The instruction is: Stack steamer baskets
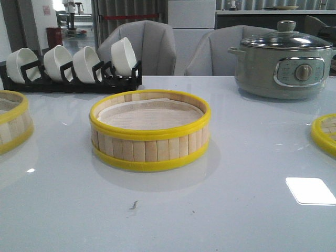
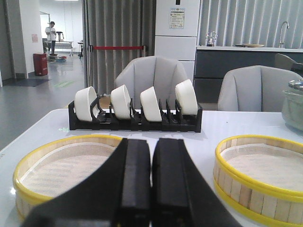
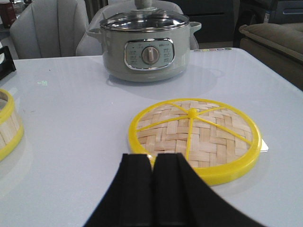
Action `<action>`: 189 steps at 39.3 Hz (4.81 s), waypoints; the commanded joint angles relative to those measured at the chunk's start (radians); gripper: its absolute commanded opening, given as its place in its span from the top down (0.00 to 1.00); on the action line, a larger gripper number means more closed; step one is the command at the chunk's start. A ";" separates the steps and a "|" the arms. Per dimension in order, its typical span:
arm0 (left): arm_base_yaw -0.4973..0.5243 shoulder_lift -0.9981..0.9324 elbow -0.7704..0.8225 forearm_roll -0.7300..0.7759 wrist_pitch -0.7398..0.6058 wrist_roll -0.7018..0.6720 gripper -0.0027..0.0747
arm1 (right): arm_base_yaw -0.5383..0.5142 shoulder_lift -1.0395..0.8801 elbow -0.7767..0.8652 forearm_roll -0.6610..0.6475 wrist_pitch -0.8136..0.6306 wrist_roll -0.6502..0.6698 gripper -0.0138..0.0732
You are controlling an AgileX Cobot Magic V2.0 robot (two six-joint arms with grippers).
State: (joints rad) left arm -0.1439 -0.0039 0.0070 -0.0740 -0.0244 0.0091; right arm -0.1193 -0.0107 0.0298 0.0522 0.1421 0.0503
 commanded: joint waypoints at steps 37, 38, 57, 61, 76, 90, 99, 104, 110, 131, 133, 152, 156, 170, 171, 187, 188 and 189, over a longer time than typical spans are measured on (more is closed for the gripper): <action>0.001 -0.013 0.001 0.000 -0.082 -0.002 0.85 | 0.002 -0.021 -0.015 0.001 -0.083 -0.009 0.78; 0.001 -0.013 0.001 0.000 -0.082 -0.002 0.85 | 0.002 -0.021 -0.015 0.001 -0.083 -0.009 0.78; 0.001 -0.013 0.001 0.000 -0.082 -0.002 0.85 | 0.002 -0.021 -0.015 0.001 -0.083 -0.009 0.78; -0.001 -0.013 0.001 0.011 -0.082 -0.002 0.85 | 0.002 -0.021 -0.015 0.001 -0.083 -0.009 0.78; -0.025 0.304 -0.288 -0.042 0.088 -0.002 0.85 | 0.002 -0.021 -0.015 0.001 -0.083 -0.009 0.78; -0.095 1.010 -1.232 0.094 0.728 -0.002 0.85 | 0.002 -0.021 -0.015 0.001 -0.083 -0.009 0.78; -0.095 1.213 -1.547 0.163 0.953 -0.001 0.85 | 0.002 -0.021 -0.015 0.001 -0.083 -0.009 0.78; -0.095 1.223 -1.552 0.163 0.953 -0.001 0.85 | 0.002 -0.021 -0.015 0.001 -0.083 -0.009 0.78; -0.095 1.223 -1.552 0.161 0.964 0.029 0.85 | 0.002 -0.021 -0.015 0.001 -0.083 -0.009 0.78; -0.095 1.223 -1.552 0.187 0.974 0.029 0.85 | 0.002 -0.021 -0.015 0.001 -0.083 -0.009 0.78; -0.095 1.223 -1.552 0.187 0.974 0.029 0.85 | 0.002 -0.021 -0.015 0.001 -0.083 -0.009 0.78; -0.095 1.223 -1.552 0.184 0.972 0.029 0.85 | 0.002 -0.021 -0.015 -0.008 -0.083 -0.013 0.78; -0.095 1.223 -1.552 0.183 0.974 0.029 0.85 | 0.000 -0.021 -0.015 -0.093 -0.080 -0.050 0.78; -0.095 1.223 -1.552 0.177 0.986 0.029 0.85 | 0.000 -0.021 -0.015 -0.093 -0.109 -0.040 0.78; -0.095 1.223 -1.552 0.177 0.989 0.029 0.85 | 0.000 -0.021 -0.015 -0.092 -0.121 -0.032 0.78; -0.095 1.223 -1.552 0.180 0.991 0.029 0.85 | 0.001 -0.021 -0.016 -0.073 -0.374 0.159 0.78; -0.095 1.223 -1.552 0.180 0.991 0.029 0.85 | 0.001 -0.021 -0.016 -0.074 -0.367 0.159 0.78; -0.095 1.223 -1.552 0.180 0.996 0.029 0.85 | 0.001 -0.021 -0.018 -0.074 -0.360 0.159 0.78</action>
State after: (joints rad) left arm -0.2331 1.2394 -1.5087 0.1034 1.0294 0.0397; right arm -0.1193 -0.0107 0.0298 -0.0243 -0.1367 0.1952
